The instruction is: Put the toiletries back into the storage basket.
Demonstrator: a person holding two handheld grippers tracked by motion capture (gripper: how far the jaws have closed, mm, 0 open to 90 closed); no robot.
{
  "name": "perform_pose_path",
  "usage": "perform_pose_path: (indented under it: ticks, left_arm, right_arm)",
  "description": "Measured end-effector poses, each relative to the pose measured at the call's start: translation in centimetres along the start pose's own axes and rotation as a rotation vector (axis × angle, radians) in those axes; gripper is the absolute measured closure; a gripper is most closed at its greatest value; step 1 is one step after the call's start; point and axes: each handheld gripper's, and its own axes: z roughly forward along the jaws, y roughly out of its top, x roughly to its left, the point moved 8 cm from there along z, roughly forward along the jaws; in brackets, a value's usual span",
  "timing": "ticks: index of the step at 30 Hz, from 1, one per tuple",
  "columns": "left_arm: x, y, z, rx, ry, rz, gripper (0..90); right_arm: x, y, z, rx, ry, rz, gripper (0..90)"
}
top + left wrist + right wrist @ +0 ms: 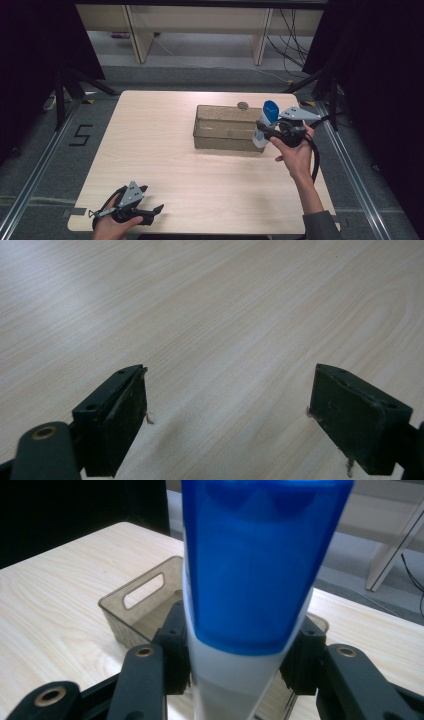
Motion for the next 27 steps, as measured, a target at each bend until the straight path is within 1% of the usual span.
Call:
perform_pose_path:
  ticks: [2,3,4,5,7,8,9,10,11,13,15,16,17,18,19,20,21,22,23,24,25,26,27]
  left_arm:
    - [-0.3,0.0,-0.1,-0.002,-0.022,-0.01,14.9]
    - [-0.1,0.0,0.0,0.003,-0.006,0.002,14.9]
    - [-0.1,0.0,0.0,0.003,-0.006,0.002,14.9]
    - [-0.2,0.0,-0.2,0.007,-0.02,-0.003,14.9]
    - [-0.2,0.0,-0.1,0.005,-0.021,-0.006,14.9]
    - [-0.1,0.0,0.0,0.002,-0.009,-0.003,14.9]
    - [-0.1,0.0,0.0,-0.002,-0.01,-0.002,14.9]
    - [-0.1,0.0,0.0,-0.002,-0.01,-0.002,14.9]
    - [-0.2,0.0,-0.1,-0.001,-0.026,-0.003,14.9]
    - [-0.2,0.0,0.0,-0.004,-0.02,-0.006,14.9]
    - [-0.1,0.0,0.0,0.0,-0.011,0.002,14.9]
    - [-0.1,0.0,0.0,0.0,-0.011,0.002,14.9]
    - [-0.3,0.1,0.0,-0.007,-0.027,-0.01,14.9]
    - [-0.2,0.0,0.0,-0.004,-0.022,-0.006,14.9]
    - [-0.1,0.0,0.0,-0.001,-0.009,0.002,14.9]
    - [-0.1,0.0,0.0,-0.001,-0.009,0.002,14.9]
    - [-0.3,0.1,-0.1,-0.001,-0.028,-0.003,14.9]
    - [-0.3,0.1,-0.1,-0.006,-0.027,-0.007,14.9]
    - [-0.3,0.1,-0.1,-0.002,-0.026,-0.006,14.9]
    - [-0.2,0.1,0.0,-0.003,-0.019,-0.004,14.9]
    - [-0.1,0.0,0.0,0.001,-0.012,0.004,14.9]
    - [-0.1,0.0,0.0,0.001,-0.012,0.004,14.9]
    - [-0.1,0.0,0.1,-0.001,-0.011,0.004,14.9]
  right_arm:
    - [-0.2,0.2,0.1,0.005,-0.002,0.002,55.5]
    - [-0.4,0.4,0.2,0.002,0.002,0.001,55.6]
    - [-0.4,0.3,0.2,0.015,0.001,0.017,55.6]
    - [-0.6,0.4,0.2,0.016,-0.005,0.019,55.6]
    - [-0.8,0.6,0.2,0.023,-0.007,0.024,55.6]
    - [-0.9,0.8,0.4,0.009,-0.006,0.024,55.6]
    - [-1.1,0.8,0.3,0.021,-0.012,0.018,55.6]
    - [-1.1,0.8,0.3,0.021,-0.012,0.018,55.6]
    - [-1.3,1.0,0.3,0.021,-0.023,0.022,55.6]
    - [-1.3,1.2,0.4,0.012,-0.017,0.029,55.6]
    - [-1.7,1.6,0.5,0.008,-0.033,0.015,55.6]
    - [-1.7,1.6,0.5,0.008,-0.033,0.015,55.6]
    - [-1.9,1.7,0.6,0.009,-0.034,0.009,55.6]
    - [-1.9,1.7,0.6,0.009,-0.034,0.009,55.6]
    - [-2.0,1.8,0.8,0.01,-0.03,0.028,55.6]
    - [-2.0,1.8,0.8,0.01,-0.03,0.028,55.6]
    - [-2.3,1.8,1.1,0.011,-0.039,0.022,55.6]
    - [-2.3,1.8,1.1,0.011,-0.039,0.022,55.6]
    - [-2.3,1.7,1.4,0.01,-0.045,0.044,55.6]
    - [-2.3,1.7,1.4,0.01,-0.045,0.044,55.6]
    - [-2.7,1.6,1.8,0.005,-0.048,0.017,55.6]
    - [-2.7,1.6,1.8,0.005,-0.048,0.017,55.6]
    - [-2.6,1.4,2.0,0.027,-0.042,0.024,55.6]
